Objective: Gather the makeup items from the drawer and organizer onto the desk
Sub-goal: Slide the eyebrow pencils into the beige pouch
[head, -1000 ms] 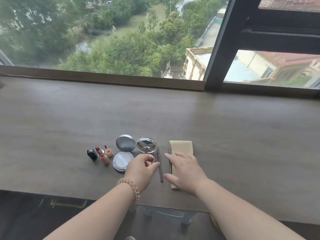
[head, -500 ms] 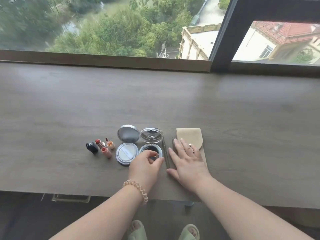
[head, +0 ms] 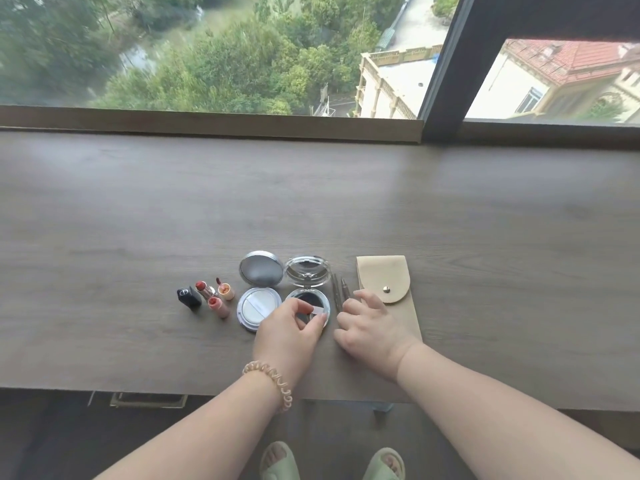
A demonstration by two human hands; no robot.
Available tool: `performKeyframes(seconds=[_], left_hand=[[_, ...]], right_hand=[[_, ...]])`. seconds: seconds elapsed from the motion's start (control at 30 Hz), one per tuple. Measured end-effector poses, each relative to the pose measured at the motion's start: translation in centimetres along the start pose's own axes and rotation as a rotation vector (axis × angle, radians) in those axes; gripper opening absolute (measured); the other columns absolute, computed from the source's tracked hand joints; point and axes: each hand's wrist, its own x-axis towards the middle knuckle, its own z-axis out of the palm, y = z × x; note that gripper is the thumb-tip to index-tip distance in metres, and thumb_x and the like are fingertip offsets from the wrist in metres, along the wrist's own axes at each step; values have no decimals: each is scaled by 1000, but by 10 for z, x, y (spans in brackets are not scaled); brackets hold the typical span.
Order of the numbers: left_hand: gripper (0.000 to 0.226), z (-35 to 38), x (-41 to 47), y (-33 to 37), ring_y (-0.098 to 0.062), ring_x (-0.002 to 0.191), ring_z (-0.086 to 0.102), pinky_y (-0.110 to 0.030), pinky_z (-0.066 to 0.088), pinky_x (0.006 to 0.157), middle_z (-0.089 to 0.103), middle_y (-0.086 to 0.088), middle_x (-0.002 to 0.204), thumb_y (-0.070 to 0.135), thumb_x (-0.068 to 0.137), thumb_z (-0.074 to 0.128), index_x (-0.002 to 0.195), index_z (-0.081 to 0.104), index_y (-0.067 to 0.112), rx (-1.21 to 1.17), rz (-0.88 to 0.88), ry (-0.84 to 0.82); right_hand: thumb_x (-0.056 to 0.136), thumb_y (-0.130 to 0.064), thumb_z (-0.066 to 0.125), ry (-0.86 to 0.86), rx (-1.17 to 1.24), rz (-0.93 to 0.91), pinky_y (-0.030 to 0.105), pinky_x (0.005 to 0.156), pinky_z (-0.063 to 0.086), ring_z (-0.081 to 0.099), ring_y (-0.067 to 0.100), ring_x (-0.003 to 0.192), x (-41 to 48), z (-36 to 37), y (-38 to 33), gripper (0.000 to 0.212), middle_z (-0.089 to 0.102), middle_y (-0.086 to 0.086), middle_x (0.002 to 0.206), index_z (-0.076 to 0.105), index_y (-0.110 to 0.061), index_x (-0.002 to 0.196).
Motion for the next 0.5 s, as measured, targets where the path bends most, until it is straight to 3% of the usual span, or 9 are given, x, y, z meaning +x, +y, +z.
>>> performKeyframes(seconds=[0.23,0.4,0.5], left_hand=[[13,4,-4,1,-12,65,54,-27,43,66,53,9,59,36,81,66,87,61,26,84,58,-37],[25,10,-10,1,-9,67,54,-26,43,67,52,12,61,43,79,67,97,60,27,175,85,-61],[32,18,-11,10,-16,85,62,-29,46,73,62,11,78,50,82,60,105,56,28,326,147,-110]], right_hand=[[73,-2,47,165,-26,-89,38,82,40,52,20,66,-5,-2,6,27,49,-5,62,55,-24,61],[70,-8,58,323,87,119,37,78,36,55,20,69,-12,-15,13,17,50,-6,64,52,-23,67],[66,-15,60,395,194,305,36,76,34,54,18,73,-25,-32,27,9,54,-8,66,57,-23,69]])
